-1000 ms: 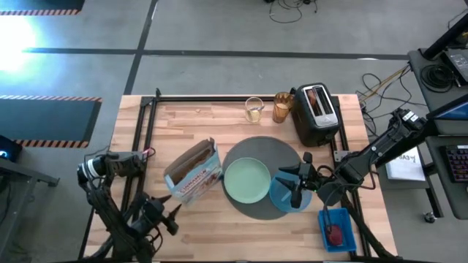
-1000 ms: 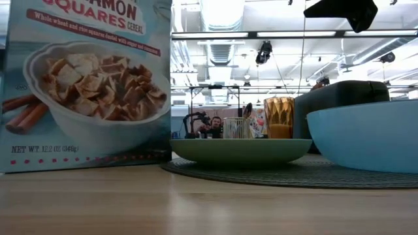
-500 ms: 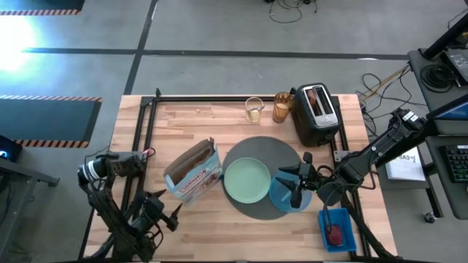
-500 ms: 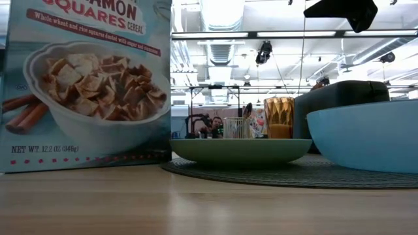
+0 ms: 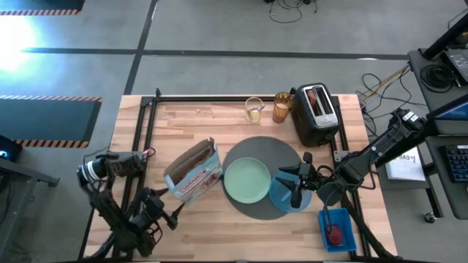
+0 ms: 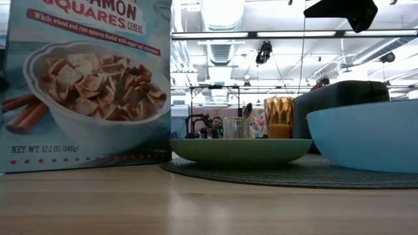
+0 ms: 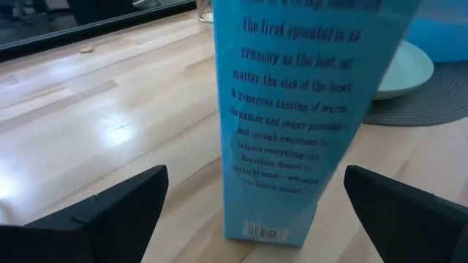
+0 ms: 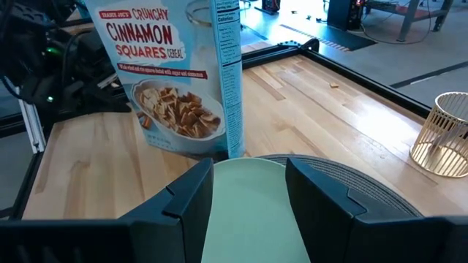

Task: Arrange a breakfast setting
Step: Pour the cereal from the cereal box into the blue bowl

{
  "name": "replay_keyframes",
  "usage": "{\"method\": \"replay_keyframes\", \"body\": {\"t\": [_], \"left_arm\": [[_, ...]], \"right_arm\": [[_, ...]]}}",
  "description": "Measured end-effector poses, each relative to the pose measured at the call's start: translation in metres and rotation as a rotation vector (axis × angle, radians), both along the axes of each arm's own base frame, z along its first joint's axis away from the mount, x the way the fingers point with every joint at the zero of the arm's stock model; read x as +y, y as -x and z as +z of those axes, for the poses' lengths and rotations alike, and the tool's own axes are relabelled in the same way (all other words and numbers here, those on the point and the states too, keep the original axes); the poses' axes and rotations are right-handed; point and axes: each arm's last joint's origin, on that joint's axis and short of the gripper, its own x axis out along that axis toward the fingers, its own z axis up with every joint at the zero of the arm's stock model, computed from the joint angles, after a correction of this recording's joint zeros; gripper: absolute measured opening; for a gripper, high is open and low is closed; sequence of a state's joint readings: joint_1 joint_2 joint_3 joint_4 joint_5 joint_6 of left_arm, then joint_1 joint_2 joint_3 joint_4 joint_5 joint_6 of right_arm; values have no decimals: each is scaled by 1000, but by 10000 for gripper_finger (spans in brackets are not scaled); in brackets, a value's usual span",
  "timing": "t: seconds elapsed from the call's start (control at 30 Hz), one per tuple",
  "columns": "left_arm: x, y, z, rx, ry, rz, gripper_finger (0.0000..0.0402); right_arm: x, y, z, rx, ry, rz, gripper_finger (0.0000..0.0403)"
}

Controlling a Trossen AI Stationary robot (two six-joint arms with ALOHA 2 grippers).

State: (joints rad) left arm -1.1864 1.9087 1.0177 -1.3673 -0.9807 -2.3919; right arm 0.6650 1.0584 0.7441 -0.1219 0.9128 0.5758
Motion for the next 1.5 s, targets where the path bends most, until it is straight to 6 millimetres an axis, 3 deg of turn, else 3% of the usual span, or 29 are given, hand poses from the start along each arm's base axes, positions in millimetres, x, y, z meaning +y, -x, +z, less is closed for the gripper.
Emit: {"method": "replay_keyframes", "body": {"t": [0.6, 1.5], "left_arm": [[20, 3, -21, -68, -63, -59, 399], [23, -5, -24, -56, -26, -1, 399]], "right_arm": [[0, 0, 0, 0, 0, 0, 164], [0, 0, 0, 0, 0, 0, 164]]}}
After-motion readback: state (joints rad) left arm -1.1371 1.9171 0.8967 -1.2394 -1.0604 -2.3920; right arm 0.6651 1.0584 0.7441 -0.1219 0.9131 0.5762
